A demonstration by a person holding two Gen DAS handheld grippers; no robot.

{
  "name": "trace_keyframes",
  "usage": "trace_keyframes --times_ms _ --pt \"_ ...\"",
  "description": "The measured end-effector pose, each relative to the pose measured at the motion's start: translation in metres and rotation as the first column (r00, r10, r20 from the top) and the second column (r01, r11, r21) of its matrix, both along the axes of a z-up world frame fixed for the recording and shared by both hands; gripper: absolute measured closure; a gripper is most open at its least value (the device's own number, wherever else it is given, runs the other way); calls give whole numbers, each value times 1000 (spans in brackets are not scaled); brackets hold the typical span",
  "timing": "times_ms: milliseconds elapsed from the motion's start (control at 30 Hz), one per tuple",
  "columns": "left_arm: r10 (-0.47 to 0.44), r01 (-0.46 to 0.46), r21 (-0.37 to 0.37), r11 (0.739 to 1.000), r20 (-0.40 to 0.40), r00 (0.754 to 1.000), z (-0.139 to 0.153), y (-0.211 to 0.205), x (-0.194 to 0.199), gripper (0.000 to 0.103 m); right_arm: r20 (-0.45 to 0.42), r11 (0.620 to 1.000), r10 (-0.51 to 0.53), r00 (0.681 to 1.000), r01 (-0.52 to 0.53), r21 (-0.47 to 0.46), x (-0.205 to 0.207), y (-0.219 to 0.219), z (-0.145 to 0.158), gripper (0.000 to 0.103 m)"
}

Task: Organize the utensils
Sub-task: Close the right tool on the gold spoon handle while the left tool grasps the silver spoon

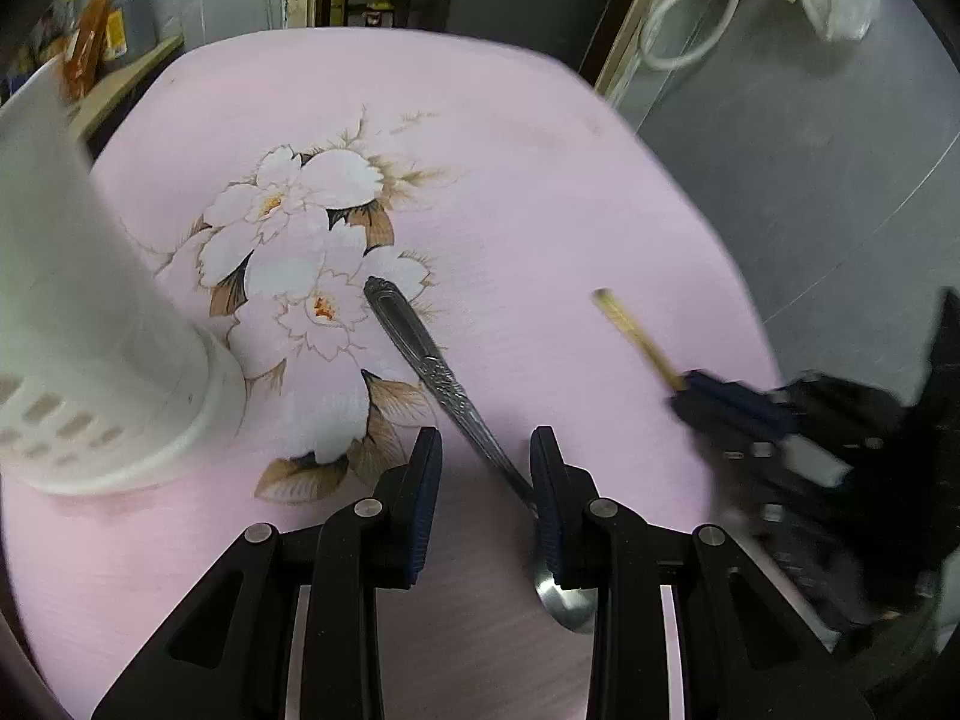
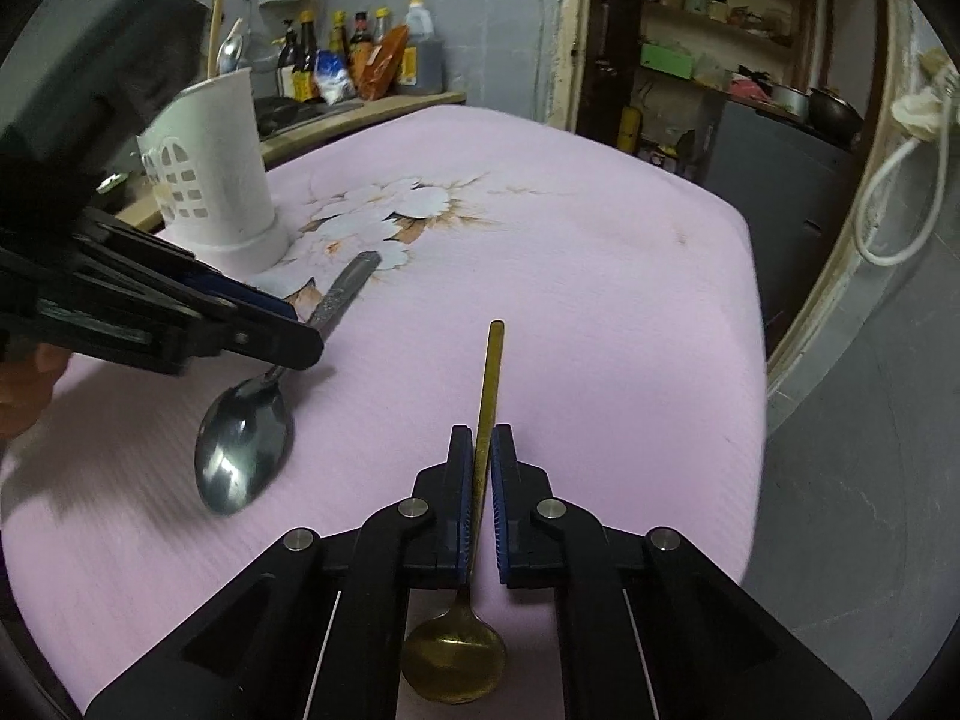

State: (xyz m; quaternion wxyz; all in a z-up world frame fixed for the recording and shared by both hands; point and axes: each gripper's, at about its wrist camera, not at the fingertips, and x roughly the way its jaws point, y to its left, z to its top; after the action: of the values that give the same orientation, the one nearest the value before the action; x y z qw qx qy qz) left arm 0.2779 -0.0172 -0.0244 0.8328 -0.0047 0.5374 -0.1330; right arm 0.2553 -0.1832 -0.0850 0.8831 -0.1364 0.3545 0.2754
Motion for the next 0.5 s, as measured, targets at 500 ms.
trace_keyframes --times_ms 500 --pt "-78 87 203 975 -51 996 -5 -7 -3 85 -38 999 33 999 -34 -33 6 5 -1 97"
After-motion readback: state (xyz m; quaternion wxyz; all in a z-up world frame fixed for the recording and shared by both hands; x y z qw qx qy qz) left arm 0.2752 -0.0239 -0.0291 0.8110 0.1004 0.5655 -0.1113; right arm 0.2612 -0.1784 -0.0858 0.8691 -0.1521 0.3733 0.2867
